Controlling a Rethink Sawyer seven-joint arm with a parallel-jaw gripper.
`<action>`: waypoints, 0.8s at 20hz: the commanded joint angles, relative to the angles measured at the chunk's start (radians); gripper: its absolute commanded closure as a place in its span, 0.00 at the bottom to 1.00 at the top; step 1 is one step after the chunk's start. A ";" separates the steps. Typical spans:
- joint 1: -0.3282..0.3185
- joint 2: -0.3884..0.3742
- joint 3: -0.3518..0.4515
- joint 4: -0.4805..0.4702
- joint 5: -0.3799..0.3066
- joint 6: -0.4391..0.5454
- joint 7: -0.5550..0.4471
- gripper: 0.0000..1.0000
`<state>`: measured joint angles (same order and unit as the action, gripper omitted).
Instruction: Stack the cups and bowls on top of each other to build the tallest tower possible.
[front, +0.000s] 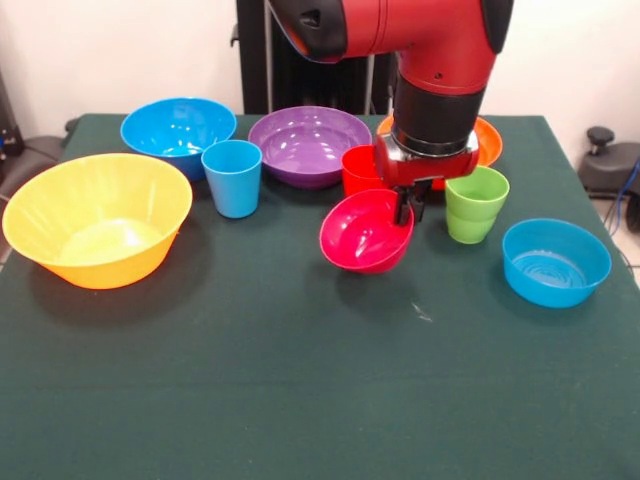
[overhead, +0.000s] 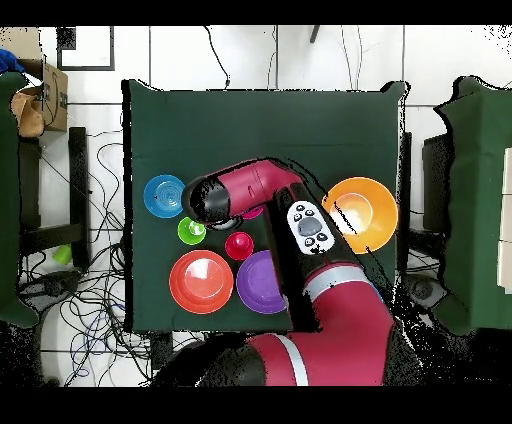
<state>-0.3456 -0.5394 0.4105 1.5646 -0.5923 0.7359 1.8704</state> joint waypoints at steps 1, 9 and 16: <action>-0.015 0.017 0.069 -0.081 -0.105 0.041 -0.284 1.00; -0.026 0.004 0.055 -0.098 -0.155 0.067 -0.305 1.00; -0.040 0.013 0.066 -0.123 -0.180 0.079 -0.329 1.00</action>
<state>-0.3688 -0.5374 0.4335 1.5175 -0.6763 0.7359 1.8650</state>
